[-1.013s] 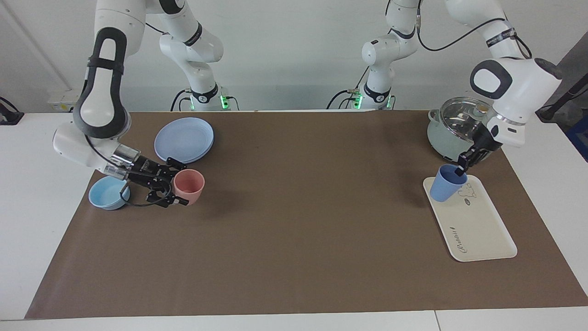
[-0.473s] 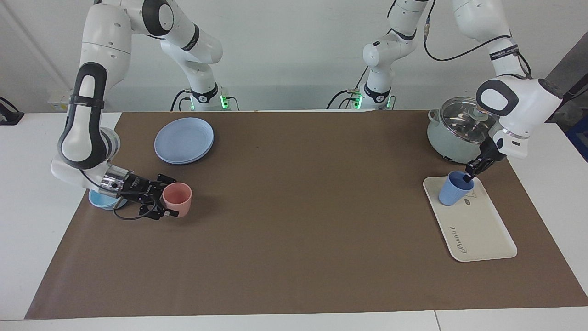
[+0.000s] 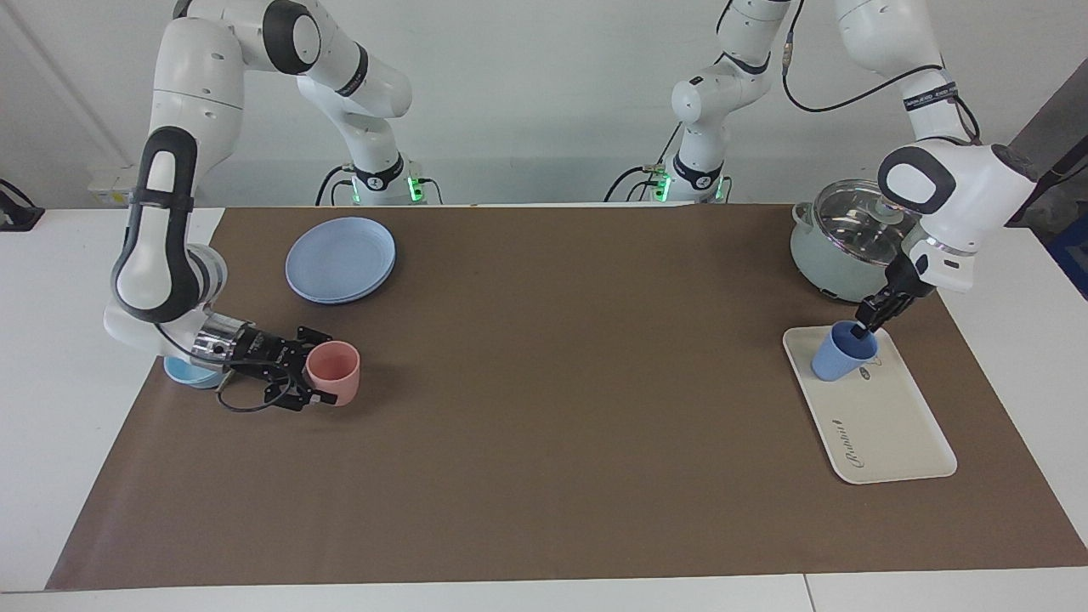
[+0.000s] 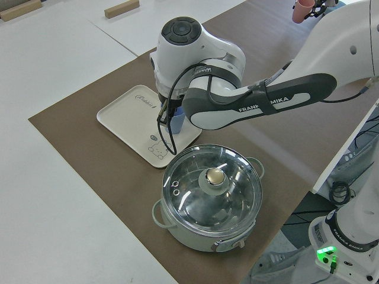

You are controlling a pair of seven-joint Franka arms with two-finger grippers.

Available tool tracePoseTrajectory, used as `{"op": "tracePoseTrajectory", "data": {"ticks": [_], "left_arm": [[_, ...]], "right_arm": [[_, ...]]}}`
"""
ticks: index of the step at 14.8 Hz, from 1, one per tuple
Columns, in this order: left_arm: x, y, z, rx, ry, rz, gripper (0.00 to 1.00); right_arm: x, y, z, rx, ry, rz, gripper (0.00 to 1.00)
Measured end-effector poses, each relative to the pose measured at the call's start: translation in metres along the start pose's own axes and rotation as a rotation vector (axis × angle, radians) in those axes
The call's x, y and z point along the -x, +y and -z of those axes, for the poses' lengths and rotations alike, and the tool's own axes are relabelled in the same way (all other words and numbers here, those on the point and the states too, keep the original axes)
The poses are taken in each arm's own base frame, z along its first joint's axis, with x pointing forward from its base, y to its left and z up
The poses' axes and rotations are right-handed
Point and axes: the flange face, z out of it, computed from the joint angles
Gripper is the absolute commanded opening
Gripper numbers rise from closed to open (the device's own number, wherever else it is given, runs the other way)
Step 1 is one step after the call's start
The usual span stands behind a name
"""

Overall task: Place cup on tray
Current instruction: 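Set the pink cup on the table and open the right gripper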

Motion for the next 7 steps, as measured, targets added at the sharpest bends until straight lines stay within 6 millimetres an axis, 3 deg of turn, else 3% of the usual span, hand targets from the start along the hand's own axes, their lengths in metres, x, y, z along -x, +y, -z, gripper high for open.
{"op": "tracePoseTrajectory", "data": {"ticks": [3, 6, 7], "left_arm": [[-0.014, 0.018, 0.034, 0.019, -0.02, -0.038, 1.0], [-0.014, 0.059, 0.072, 0.014, -0.078, -0.131, 1.0], [-0.009, 0.078, 0.083, -0.009, -0.087, -0.18, 1.0]], "right_arm": [[-0.009, 0.003, -0.012, -0.008, -0.031, 0.0, 0.0], [-0.012, 0.009, -0.022, -0.018, -0.056, 0.007, 0.0], [-0.013, 0.012, -0.025, -0.017, -0.061, 0.012, 0.73]]}}
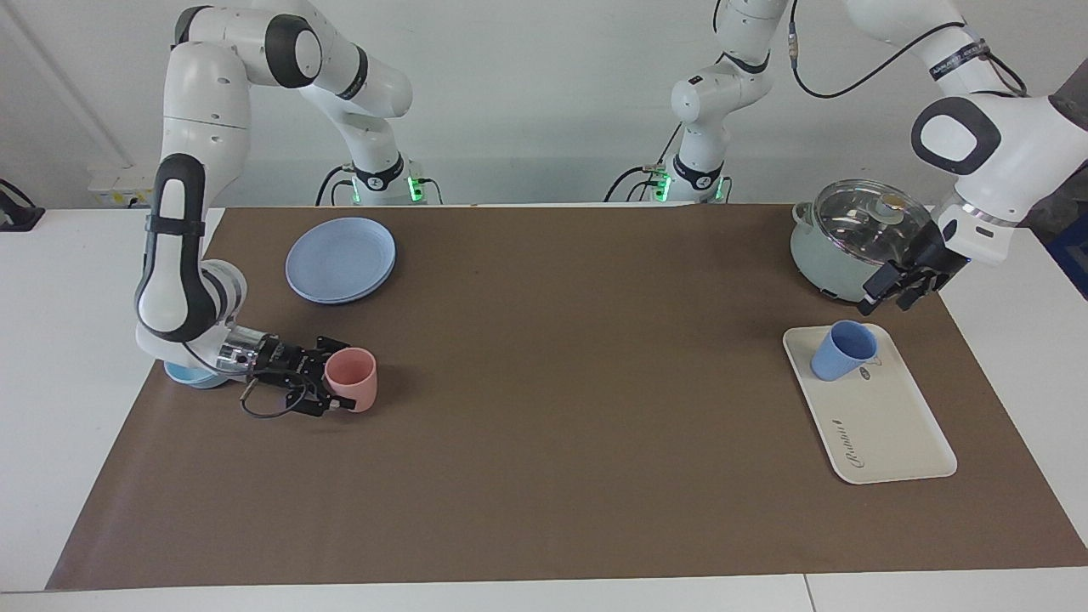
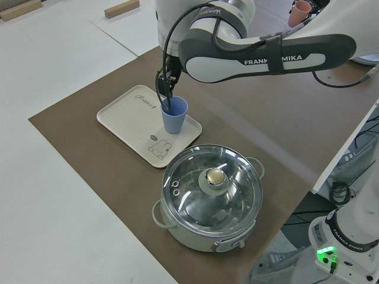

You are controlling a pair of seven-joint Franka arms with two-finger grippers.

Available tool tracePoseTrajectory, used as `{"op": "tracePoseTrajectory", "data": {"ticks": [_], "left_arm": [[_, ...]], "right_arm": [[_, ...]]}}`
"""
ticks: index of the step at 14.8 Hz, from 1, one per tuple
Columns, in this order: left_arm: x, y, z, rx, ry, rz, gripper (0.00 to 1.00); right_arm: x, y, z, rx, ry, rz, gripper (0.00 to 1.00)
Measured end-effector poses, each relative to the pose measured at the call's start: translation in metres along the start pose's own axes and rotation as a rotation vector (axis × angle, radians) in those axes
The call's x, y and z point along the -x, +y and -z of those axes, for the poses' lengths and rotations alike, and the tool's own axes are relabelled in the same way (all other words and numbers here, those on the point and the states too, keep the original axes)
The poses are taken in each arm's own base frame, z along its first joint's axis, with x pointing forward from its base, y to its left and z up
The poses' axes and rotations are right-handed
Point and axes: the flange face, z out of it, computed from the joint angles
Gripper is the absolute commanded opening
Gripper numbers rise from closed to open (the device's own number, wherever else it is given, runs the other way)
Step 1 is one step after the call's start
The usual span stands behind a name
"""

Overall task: Place cup on tray
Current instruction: 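Set the pink cup on the table and open the right gripper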

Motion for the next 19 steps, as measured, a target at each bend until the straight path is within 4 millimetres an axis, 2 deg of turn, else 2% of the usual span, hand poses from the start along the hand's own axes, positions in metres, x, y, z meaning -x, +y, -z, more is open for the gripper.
{"op": "tracePoseTrajectory", "data": {"ticks": [1, 3, 6, 8, 10, 12, 15, 17, 19], "left_arm": [[0.005, 0.022, 0.008, -0.025, -0.014, -0.051, 1.0], [0.019, 0.068, 0.018, -0.069, -0.056, -0.147, 1.0], [0.046, 0.126, 0.023, -0.093, -0.135, -0.255, 1.0], [0.063, 0.158, 0.02, -0.098, -0.172, -0.292, 1.0], [0.076, 0.186, 0.014, -0.105, -0.192, -0.295, 1.0], [0.081, 0.199, 0.014, -0.108, -0.192, -0.297, 1.0], [0.077, 0.19, 0.034, -0.107, -0.2, -0.275, 1.0], [0.069, 0.183, 0.06, -0.104, -0.205, -0.259, 1.0], [0.058, 0.184, 0.085, -0.097, -0.187, -0.256, 1.0]], "right_arm": [[-0.001, 0.002, -0.002, 0.002, 0.0, 0.003, 1.0], [0.0, 0.002, -0.008, 0.003, 0.018, 0.013, 1.0], [0.018, -0.007, -0.016, 0.007, 0.054, 0.054, 1.0], [0.027, -0.011, -0.006, 0.009, 0.099, 0.084, 1.0], [0.024, -0.01, 0.015, 0.022, 0.147, 0.097, 1.0], [0.014, -0.006, 0.039, 0.026, 0.182, 0.094, 1.0], [0.007, -0.003, 0.066, 0.064, 0.259, 0.127, 1.0], [0.022, -0.01, 0.083, 0.109, 0.368, 0.204, 1.0], [0.063, -0.022, 0.094, 0.222, 0.516, 0.341, 1.0]]}}
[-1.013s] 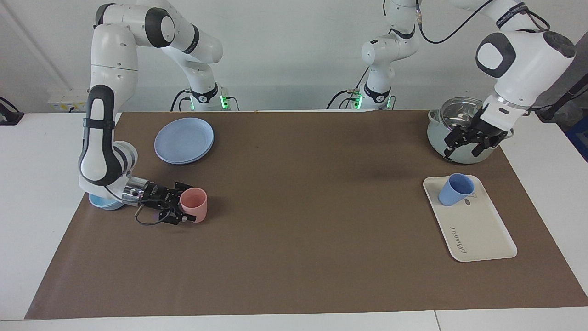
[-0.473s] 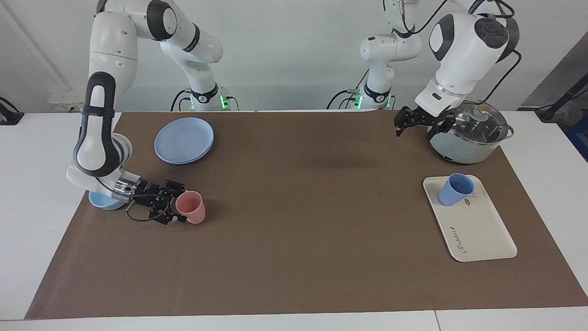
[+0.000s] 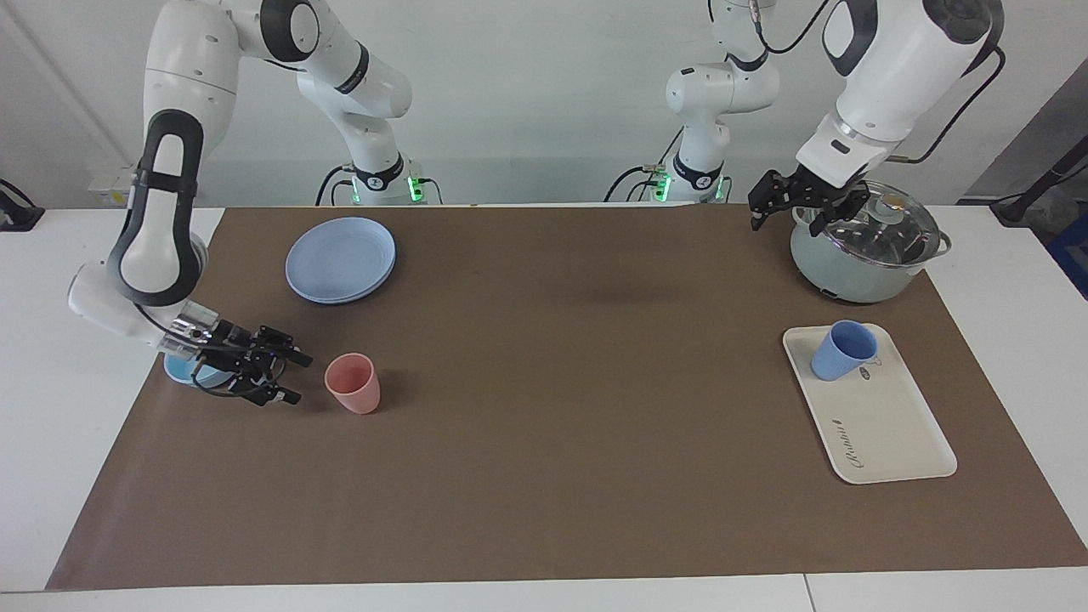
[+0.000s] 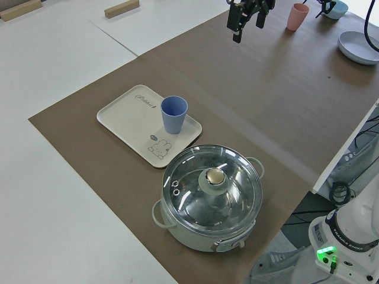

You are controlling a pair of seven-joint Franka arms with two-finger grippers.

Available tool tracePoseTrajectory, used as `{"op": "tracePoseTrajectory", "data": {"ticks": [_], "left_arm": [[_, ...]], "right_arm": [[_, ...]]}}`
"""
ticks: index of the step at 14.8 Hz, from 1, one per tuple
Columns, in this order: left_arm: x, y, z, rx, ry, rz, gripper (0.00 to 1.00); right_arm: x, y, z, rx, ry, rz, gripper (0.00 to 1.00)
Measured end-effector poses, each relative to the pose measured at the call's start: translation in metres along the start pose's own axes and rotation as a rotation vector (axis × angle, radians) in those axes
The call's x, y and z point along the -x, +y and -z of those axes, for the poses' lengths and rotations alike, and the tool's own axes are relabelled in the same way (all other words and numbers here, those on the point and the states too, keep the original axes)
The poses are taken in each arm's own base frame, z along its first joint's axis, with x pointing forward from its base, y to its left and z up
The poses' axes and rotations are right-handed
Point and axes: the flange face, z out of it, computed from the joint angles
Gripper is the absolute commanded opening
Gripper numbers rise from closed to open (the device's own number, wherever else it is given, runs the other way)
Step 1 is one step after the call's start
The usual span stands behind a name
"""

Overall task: Place cup on tray
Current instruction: 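Set the pink cup on the table and open the right gripper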

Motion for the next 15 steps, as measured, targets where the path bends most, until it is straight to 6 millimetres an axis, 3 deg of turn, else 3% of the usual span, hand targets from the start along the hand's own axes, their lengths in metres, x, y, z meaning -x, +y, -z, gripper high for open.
{"op": "tracePoseTrajectory", "data": {"ticks": [3, 6, 8, 12, 15], "left_arm": [[-0.012, -0.001, 0.005, 0.005, 0.016, -0.003, 1.0], [-0.017, -0.003, -0.003, 0.007, -0.001, -0.002, 1.0], [-0.014, -0.002, 0.004, 0.004, -0.001, -0.003, 1.0], [-0.004, -0.008, 0.018, -0.066, -0.006, 0.001, 1.0], [-0.003, -0.026, 0.013, -0.077, 0.013, 0.029, 1.0]], "right_arm": [[0.065, -0.033, 0.033, 0.209, 0.189, 0.264, 1.0], [0.131, -0.062, 0.04, 0.366, 0.324, 0.483, 1.0], [0.173, -0.076, 0.04, 0.434, 0.392, 0.603, 1.0], [0.256, -0.088, 0.031, 0.569, 0.406, 0.864, 1.0], [0.287, -0.086, 0.048, 0.592, 0.384, 1.003, 1.0]]}}
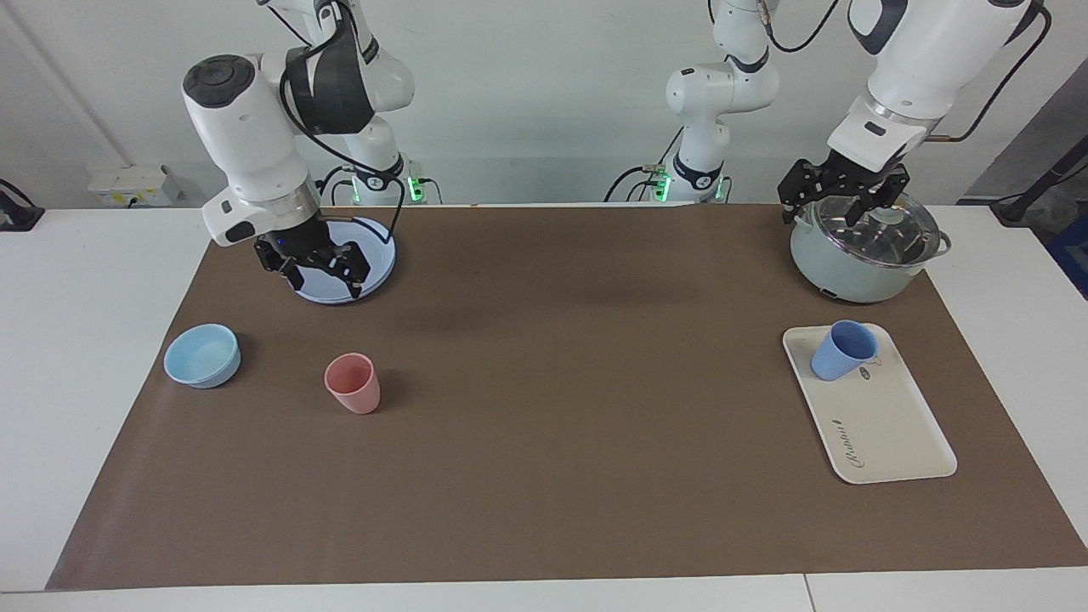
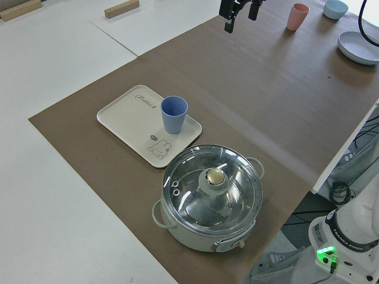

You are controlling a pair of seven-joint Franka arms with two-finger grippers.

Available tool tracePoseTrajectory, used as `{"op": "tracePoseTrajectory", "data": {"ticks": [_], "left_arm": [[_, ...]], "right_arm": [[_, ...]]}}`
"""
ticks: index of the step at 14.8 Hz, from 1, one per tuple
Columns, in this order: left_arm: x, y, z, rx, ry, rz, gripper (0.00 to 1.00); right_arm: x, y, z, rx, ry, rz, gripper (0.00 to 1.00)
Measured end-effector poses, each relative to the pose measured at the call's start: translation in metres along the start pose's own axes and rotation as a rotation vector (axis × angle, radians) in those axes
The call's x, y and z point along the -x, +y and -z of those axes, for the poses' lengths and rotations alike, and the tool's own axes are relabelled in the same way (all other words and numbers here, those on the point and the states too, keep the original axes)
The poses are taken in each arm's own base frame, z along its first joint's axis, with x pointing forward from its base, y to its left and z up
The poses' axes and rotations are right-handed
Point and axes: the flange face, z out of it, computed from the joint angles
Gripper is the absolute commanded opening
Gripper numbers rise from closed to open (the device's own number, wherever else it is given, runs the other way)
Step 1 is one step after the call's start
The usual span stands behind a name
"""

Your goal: Place cup on tray

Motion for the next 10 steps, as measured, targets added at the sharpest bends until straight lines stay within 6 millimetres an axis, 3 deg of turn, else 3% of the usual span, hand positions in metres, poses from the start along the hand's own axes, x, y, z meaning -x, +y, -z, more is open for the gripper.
{"op": "tracePoseTrajectory", "data": {"ticks": [4, 8, 10], "left_arm": [[0.003, -0.022, -0.01, -0.001, 0.003, 0.005, 1.0], [0.005, -0.02, -0.009, -0.003, 0.003, 0.0, 1.0], [0.006, -0.02, -0.01, -0.003, 0.0, 0.001, 1.0]], "right_arm": [[0.008, 0.01, 0.049, -0.005, 0.023, 0.025, 1.0], [0.003, 0.016, 0.096, -0.013, 0.062, 0.018, 1.0], [0.001, 0.017, 0.109, -0.013, 0.067, 0.02, 1.0]]}}
